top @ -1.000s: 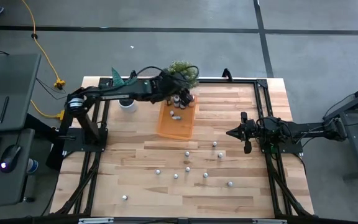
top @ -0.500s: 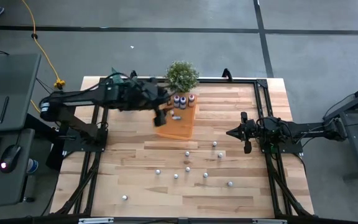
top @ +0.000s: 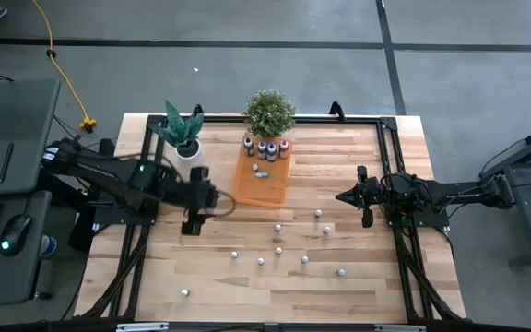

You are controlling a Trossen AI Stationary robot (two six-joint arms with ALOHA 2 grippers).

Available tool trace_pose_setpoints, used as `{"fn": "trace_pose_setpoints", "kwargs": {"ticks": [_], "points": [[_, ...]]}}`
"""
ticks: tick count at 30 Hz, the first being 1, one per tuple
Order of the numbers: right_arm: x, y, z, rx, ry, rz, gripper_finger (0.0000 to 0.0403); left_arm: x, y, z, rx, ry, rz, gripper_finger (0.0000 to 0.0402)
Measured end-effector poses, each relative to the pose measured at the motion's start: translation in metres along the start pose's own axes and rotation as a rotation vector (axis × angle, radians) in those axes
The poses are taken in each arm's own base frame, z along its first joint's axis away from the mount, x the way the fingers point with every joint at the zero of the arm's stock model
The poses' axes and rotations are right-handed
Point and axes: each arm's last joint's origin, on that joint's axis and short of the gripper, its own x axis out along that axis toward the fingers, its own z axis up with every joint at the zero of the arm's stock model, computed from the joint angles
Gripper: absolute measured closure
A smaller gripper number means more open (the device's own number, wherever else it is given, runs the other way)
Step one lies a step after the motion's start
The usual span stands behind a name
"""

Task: Pick & Place food coloring
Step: Put the small orange food coloring bottle into the orange bin

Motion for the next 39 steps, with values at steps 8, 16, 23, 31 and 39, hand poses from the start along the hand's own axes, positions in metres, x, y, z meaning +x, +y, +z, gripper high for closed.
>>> {"fn": "trace_pose_setpoints", "kwargs": {"ticks": [8, 16, 23, 31, 39], "points": [[0.000, 0.000, 0.000, 0.000, -0.001, 0.000, 0.0402, 0.029, -0.033, -0.064, -0.054, 0.144, -0.071, 0.0151], [0.000, 0.000, 0.000, 0.000, -0.001, 0.001, 0.0402, 0.042, -0.063, -0.099, -0.024, 0.178, -0.232, 0.0151], [0.000, 0.000, 0.000, 0.000, -0.001, 0.000, 0.0402, 0.041, -0.088, -0.106, 0.096, 0.103, -0.402, 0.0151], [0.000, 0.000, 0.000, 0.000, 0.000, 0.000, 0.0402, 0.036, -0.123, -0.118, 0.285, 0.074, -0.519, 0.0151], [0.000, 0.000, 0.000, 0.000, -0.001, 0.000, 0.0402, 0.052, -0.160, -0.109, 0.324, 0.104, -0.516, 0.0151]]}}
